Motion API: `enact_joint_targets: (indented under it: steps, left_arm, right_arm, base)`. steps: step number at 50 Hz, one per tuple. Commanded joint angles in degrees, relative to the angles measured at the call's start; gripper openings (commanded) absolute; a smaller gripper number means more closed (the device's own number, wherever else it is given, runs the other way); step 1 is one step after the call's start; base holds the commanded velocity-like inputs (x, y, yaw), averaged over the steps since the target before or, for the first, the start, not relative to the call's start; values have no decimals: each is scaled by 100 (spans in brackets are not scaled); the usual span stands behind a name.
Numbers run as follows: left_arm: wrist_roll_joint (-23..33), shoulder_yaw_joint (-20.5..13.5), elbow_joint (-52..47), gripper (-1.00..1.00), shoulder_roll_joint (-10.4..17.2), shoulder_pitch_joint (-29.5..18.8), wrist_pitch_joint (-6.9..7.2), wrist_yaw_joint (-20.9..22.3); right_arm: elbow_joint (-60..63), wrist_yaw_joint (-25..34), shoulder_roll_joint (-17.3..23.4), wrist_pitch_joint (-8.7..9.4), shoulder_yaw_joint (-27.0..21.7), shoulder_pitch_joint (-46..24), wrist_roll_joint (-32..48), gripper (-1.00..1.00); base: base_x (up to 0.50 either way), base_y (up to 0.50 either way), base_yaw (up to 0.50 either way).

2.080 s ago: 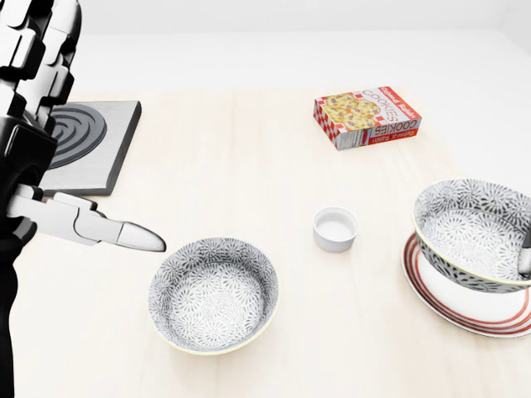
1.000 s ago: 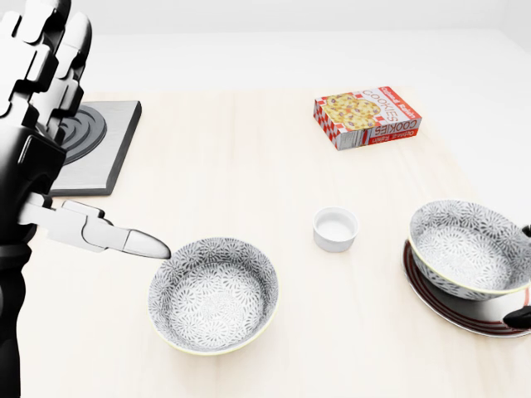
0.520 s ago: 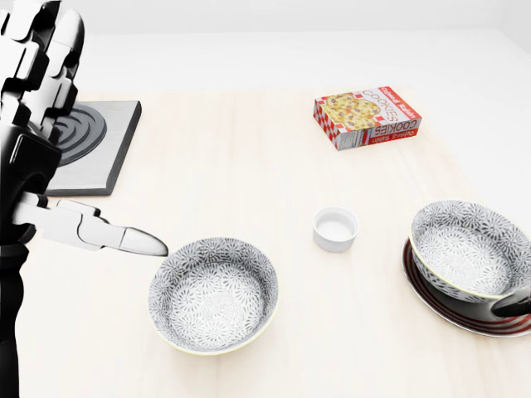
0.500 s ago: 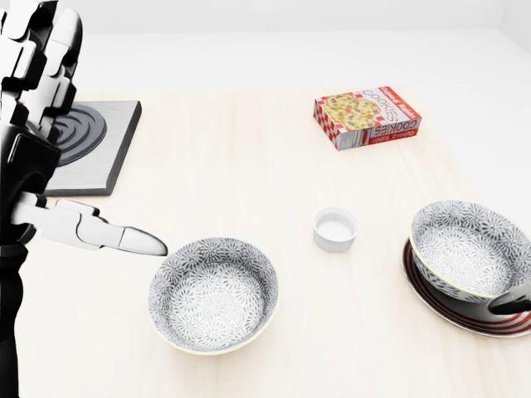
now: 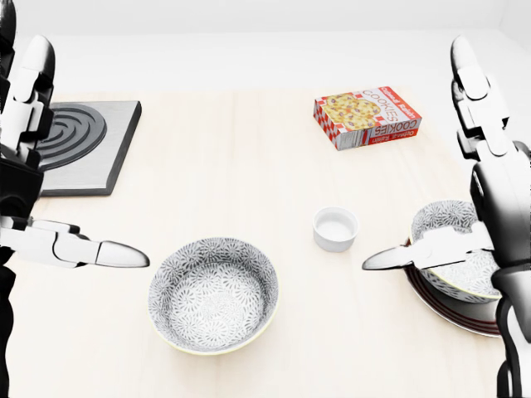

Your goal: Pick the akita bowl from table center and place it on the plate.

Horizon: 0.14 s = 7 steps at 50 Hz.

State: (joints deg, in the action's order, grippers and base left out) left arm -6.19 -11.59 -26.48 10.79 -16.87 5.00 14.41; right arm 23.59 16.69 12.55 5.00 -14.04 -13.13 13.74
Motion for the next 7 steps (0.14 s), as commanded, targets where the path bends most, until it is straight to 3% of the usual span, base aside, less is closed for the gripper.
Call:
enact_joint_targets:
  steps: [1,7]
  left_arm:
    - [-357,-129,-168,100,-94,377,0,-135]
    - [-568,-179,-430,100,-169,637,0,-229]
  right_arm:
    - [499,-655,-512,0,518,-66,-546,100]
    - [634,-768,-575,0,611,79,-712,100]
  base:
    - [0,0,0]
    - [0,0,0]
